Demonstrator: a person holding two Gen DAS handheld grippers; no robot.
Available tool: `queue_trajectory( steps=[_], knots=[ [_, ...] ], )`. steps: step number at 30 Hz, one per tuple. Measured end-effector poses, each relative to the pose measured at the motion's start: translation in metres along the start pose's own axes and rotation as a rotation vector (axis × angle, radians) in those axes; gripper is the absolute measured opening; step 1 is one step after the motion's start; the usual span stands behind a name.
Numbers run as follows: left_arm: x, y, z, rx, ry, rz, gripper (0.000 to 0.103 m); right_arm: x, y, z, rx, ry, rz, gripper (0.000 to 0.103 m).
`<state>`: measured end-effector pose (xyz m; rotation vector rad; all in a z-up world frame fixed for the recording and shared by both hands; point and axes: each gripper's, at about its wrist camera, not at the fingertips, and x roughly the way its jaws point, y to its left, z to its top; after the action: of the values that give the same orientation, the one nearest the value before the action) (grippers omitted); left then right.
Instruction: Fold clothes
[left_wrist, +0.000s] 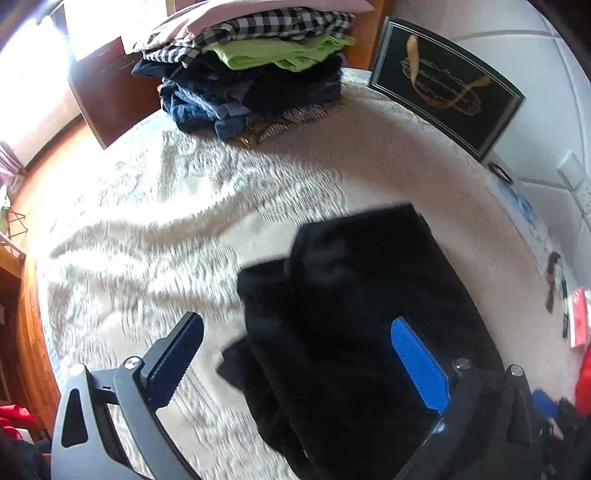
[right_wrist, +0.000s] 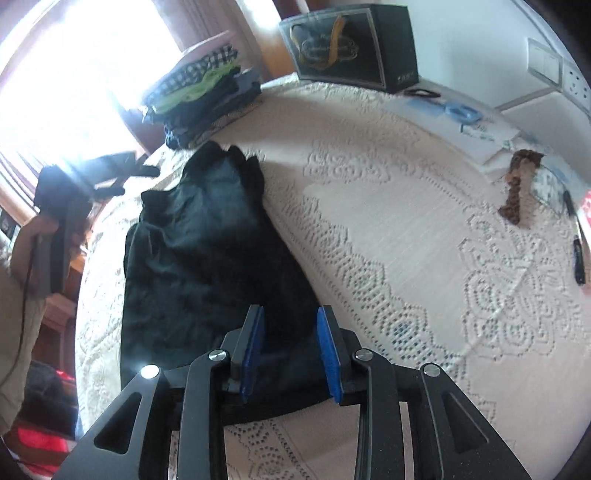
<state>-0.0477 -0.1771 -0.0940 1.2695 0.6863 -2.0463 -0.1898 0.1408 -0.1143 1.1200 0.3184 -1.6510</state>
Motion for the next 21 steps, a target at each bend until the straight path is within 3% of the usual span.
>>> queue_trajectory(
  steps=[3,6,9,11,15,17,21],
  knots=[
    [-0.006,-0.030,-0.056,-0.010,0.019,-0.098,0.103,-0.008,0.003,-0.001,-0.012,-0.033,-0.009,0.034],
    [0.000,-0.066,-0.100,0.021,0.053,-0.120,0.103,-0.005,0.015,-0.008,-0.067,-0.027,-0.048,0.034],
    [0.013,-0.085,-0.132,0.053,0.100,-0.099,0.103,0.005,0.023,-0.015,-0.094,0.021,-0.040,0.029],
    [0.013,-0.090,-0.144,0.086,0.066,-0.061,0.103,0.014,0.024,-0.021,-0.120,0.053,-0.037,0.018],
    [0.009,-0.098,-0.166,0.141,0.007,-0.002,0.103,0.021,0.017,-0.033,-0.130,0.071,-0.074,0.006],
    [0.006,-0.090,-0.176,0.102,0.013,0.002,0.103,0.018,0.008,-0.033,-0.097,0.074,-0.059,0.000],
    [-0.010,-0.079,-0.200,-0.012,0.002,-0.038,0.103,0.006,0.005,-0.035,-0.112,0.051,-0.035,0.000]
  ],
)
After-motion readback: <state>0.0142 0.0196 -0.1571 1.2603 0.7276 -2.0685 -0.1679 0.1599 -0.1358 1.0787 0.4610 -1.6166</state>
